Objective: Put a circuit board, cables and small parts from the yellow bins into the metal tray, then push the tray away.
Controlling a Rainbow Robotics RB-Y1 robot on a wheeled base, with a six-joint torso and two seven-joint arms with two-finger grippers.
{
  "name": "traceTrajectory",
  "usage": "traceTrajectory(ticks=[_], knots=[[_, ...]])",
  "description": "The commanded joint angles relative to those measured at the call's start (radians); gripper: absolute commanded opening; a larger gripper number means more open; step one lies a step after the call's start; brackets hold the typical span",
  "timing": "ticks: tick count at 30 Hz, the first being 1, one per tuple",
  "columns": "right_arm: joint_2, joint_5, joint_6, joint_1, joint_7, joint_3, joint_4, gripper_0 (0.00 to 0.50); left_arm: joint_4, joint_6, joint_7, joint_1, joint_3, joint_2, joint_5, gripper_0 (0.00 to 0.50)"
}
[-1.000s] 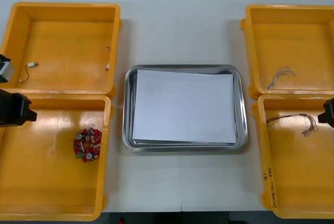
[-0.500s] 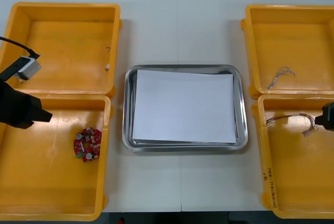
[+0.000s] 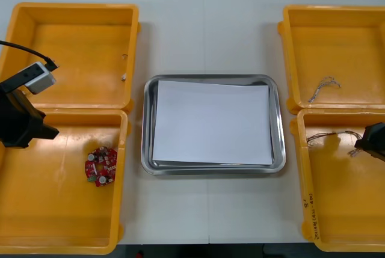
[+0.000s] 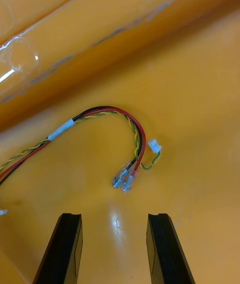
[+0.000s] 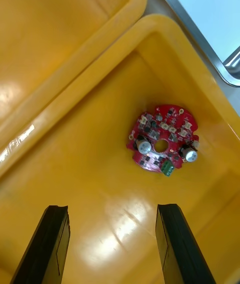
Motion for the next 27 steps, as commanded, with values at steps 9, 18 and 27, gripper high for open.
traceTrajectory(ticks=[9,18,27], knots=[[0.019,0.028,-0.14,0.018,-0.034,0.052,0.091,0.37,-0.017,-0.282,-0.273,0.104,-0.125,0.107,0.002,0.5],[0.022,0.039,-0.18,0.018,-0.042,0.082,0.123,0.369,-0.017,-0.377,-0.394,0.162,-0.156,0.177,0.035,0.5],[0.024,0.039,-0.19,0.018,-0.06,0.105,0.137,0.37,-0.017,-0.482,-0.431,0.217,-0.22,0.213,0.05,0.5]])
